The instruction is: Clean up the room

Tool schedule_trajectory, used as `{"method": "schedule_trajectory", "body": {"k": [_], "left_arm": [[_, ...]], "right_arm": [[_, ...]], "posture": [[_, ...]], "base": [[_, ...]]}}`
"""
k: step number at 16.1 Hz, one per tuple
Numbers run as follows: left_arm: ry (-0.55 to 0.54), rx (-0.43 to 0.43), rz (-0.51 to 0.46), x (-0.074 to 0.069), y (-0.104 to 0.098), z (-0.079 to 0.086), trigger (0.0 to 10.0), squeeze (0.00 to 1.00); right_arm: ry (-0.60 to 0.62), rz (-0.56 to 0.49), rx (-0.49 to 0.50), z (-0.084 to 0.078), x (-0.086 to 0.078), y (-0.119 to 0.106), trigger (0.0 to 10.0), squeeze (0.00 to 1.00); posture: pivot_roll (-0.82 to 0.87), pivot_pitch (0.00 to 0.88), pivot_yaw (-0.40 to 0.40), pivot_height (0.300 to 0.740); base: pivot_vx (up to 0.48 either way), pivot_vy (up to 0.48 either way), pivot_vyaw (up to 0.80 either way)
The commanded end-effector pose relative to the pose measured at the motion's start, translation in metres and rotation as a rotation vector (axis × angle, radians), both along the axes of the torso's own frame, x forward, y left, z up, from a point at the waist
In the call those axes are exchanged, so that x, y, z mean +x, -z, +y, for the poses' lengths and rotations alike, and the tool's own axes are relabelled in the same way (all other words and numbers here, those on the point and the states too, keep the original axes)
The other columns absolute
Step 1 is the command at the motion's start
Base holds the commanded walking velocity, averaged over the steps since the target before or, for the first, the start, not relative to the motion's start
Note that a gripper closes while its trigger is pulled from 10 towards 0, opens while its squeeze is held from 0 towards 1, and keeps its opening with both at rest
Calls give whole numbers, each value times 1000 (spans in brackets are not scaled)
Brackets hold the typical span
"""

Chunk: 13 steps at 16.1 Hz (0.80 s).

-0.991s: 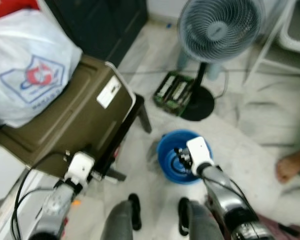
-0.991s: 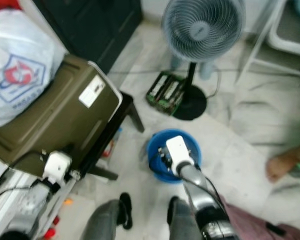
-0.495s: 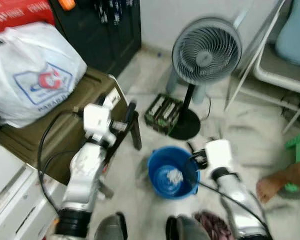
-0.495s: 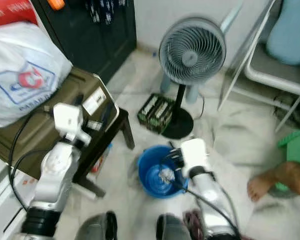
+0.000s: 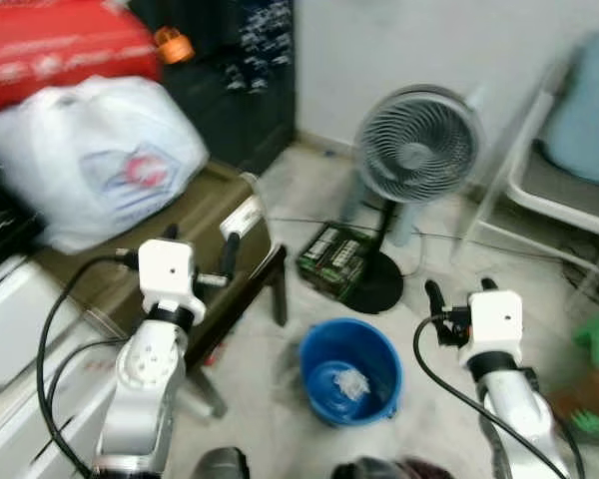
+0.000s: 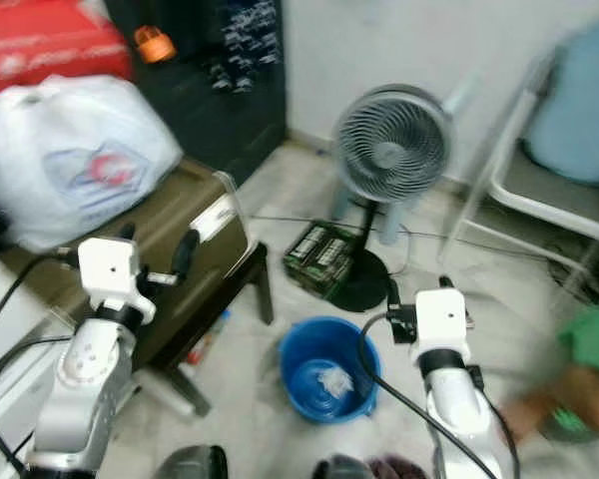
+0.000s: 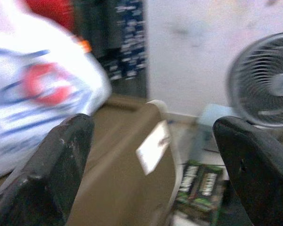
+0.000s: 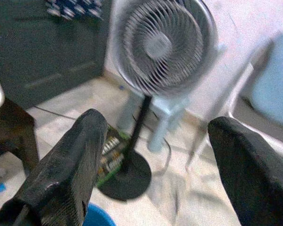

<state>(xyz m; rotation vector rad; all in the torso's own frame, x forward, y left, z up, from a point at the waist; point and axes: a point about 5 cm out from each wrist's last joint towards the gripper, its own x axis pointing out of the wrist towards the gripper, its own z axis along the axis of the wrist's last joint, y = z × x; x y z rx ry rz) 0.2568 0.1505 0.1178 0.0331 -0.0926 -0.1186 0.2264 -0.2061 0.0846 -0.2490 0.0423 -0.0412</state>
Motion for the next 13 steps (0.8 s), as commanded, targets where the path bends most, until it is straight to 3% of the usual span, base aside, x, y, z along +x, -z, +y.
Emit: {"method": "schedule_trajectory", "body": {"k": [1, 5, 8, 13], "left_arm": [[-32, 11, 11, -3, 2, 6, 10000, 0], [-115, 65, 33, -2, 9, 10, 10000, 0], [-163, 79, 57, -11, 20, 14, 10000, 0], [-259, 130, 102, -30, 32, 41, 10000, 0]], "right_arm": [[-24, -49, -22, 7, 4, -12, 10000, 0], [-81, -85, -40, 20, 19, -23, 10000, 0], [-63, -116, -48, 14, 26, -33, 10000, 0], [-20, -104, -45, 6, 14, -29, 10000, 0]], "posture": [[-80, 0, 14, 740], [-70, 0, 4, 740], [-67, 0, 2, 740], [-47, 0, 1, 740]], "base": [[0, 0, 800], [0, 0, 800], [0, 0, 800], [0, 0, 800]]}}
